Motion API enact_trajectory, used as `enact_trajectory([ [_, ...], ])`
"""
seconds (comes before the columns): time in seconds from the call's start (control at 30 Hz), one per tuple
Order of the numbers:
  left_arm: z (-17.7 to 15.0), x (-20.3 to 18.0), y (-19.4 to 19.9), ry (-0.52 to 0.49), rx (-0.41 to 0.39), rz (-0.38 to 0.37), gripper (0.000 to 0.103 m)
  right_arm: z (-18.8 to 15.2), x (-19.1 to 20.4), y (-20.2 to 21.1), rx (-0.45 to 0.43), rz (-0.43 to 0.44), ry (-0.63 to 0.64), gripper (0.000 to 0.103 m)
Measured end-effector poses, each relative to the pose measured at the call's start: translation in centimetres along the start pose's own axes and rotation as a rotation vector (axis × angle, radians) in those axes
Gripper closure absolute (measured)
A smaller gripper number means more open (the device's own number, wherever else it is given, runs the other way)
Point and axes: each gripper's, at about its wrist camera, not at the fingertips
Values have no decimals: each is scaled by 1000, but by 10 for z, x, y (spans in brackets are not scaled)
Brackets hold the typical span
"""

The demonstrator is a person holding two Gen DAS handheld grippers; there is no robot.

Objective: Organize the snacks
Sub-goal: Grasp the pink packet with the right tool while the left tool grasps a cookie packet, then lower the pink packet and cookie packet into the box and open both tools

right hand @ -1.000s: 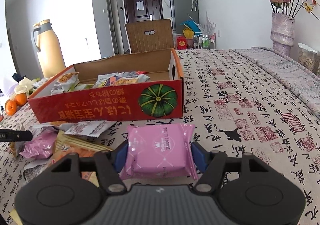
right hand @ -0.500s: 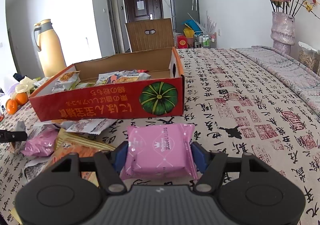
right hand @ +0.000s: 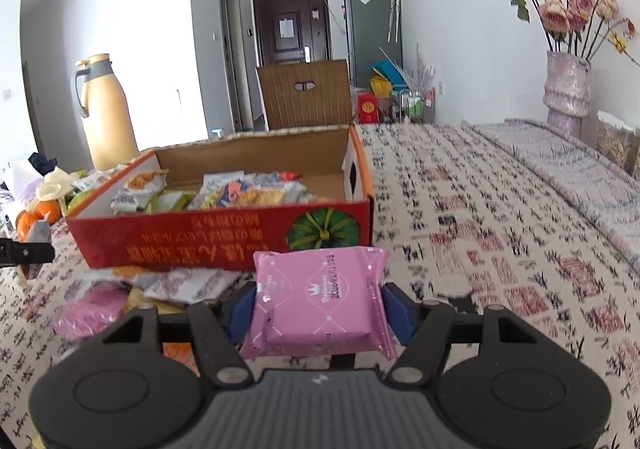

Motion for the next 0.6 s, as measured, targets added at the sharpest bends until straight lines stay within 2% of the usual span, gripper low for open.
enact_trajectory([
  [0.33,36,-29,-8,-22,-63,-33,62,41,10,-12,-81,17,14,37],
  [0.6,64,-55,-30,-47,-76,-38,62,69,20,-41,-91,42,28,37],
])
Point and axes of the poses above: each gripper's, at about its wrist camera, not at the fingertips, and y roughly against the way its jaws point, x to its left, z to its top, and after that the axes turned 3 degrees about -x, right-handed
